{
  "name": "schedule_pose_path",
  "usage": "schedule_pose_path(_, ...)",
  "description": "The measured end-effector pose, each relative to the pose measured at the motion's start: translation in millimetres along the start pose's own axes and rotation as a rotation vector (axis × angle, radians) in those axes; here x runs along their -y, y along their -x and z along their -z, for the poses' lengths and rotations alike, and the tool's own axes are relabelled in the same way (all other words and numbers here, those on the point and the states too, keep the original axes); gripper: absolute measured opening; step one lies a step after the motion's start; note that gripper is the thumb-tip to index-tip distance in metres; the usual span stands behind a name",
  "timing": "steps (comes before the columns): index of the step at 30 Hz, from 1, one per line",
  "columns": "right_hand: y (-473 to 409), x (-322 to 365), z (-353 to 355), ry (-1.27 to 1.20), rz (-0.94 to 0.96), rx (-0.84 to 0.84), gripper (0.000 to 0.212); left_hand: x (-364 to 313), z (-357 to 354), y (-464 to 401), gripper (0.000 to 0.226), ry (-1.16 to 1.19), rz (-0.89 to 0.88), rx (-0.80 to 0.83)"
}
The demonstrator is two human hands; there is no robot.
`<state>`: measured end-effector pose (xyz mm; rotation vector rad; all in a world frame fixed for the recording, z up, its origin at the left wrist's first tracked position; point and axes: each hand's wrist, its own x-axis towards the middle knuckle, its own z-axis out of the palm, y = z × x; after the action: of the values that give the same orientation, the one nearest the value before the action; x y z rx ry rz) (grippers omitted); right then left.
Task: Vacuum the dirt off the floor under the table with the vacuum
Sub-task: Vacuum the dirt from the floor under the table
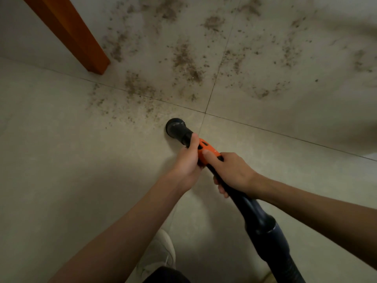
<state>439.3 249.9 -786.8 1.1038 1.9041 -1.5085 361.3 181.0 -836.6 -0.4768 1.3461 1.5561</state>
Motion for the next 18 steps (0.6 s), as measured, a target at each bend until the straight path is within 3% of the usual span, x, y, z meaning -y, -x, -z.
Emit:
schedule_pose_path(3,0,6,8,-0.017,-0.037,0.055,0.055,0,-1,2,0.044,0.026,0.025,-0.007)
schedule_pose_path(9,12,8,5,0.026,-0.116,0.253,0.053,25,9,17,0.035,-0.009,0.004,-0.203)
schedule_pose_path(18,29,7,-1,0.091,-0.181,0.336,0.052,35,21,42,0.04,0.05,0.098,-0.164)
